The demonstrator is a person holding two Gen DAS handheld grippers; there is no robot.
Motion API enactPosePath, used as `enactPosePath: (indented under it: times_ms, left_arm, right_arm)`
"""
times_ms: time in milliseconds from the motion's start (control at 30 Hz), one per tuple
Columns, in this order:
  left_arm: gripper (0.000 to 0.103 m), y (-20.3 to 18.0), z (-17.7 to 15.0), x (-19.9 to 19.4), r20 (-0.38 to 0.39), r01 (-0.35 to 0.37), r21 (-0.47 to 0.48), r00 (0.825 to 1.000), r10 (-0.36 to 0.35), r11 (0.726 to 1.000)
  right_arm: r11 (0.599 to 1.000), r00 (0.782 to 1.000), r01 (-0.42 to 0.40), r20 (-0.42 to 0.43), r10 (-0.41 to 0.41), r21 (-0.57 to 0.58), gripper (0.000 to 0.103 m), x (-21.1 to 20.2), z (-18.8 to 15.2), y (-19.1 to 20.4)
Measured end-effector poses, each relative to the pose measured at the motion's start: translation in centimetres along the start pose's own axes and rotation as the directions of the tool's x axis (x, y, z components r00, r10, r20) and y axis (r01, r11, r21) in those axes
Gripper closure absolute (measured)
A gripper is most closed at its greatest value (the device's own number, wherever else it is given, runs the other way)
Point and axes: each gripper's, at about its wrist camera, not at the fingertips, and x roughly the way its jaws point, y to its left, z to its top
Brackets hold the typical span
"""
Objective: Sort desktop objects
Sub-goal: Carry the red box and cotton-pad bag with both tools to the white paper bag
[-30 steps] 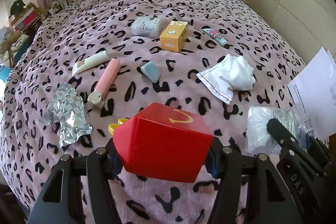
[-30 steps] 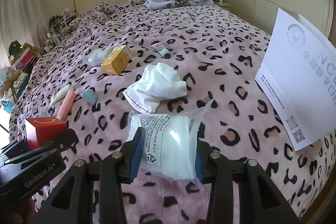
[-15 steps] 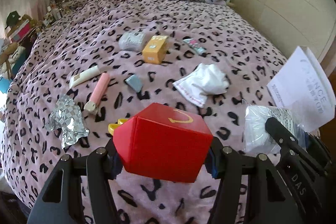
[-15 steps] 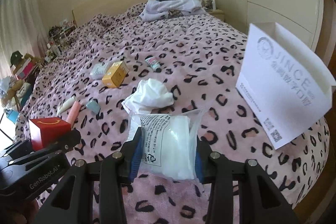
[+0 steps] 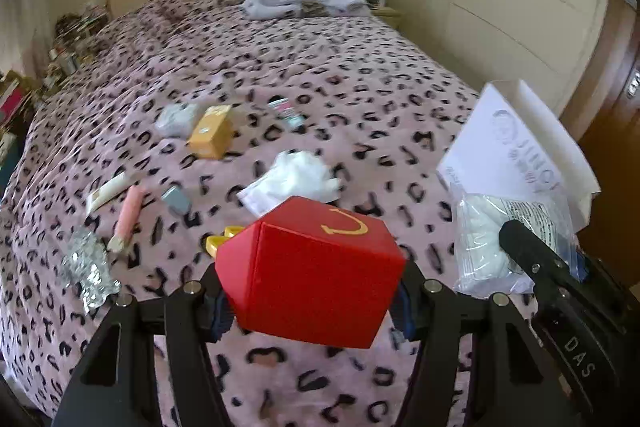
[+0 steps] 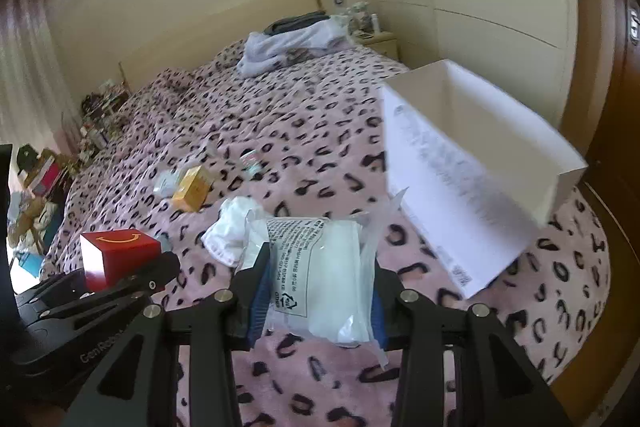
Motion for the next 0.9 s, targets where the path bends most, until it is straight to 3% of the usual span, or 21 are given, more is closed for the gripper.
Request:
enactPosePath:
  times_ms: [300,567,700,900]
  left_arm:
    - [0.041,-5.4,2.8,-0.1,0.005,0.108,0.082,0.994,-0.108,0.991]
    - [0.041,-10.1,6.7,-0.4,0.014,0.201,0.159,0.978,-0.206,0.967]
    - [0.041,-13.1,9.4,0.0,0.007,0.256,0.220,0.964,-0.264,0.941]
    - [0.041,-17.7,13.2,1.8,-0.042,0.342,0.324,0.937,-0.348,0.882]
  right_arm:
    - [0.998,0.997,0.027,0.067,-0.031,0.050,0.062,-2.5,2.6,-3.9]
    - [0.995,0.989,0.064,0.131,-0.074,0.072,0.062,-4.3,5.4,-6.6]
    - [0.989,0.977,0.130,0.163,-0.141,0.075,0.062,-4.8,7.4,-8.0]
    - [0.969,0.956,0.219,0.173,-0.237,0.118,0.062,-4.4,9.3,-10.2]
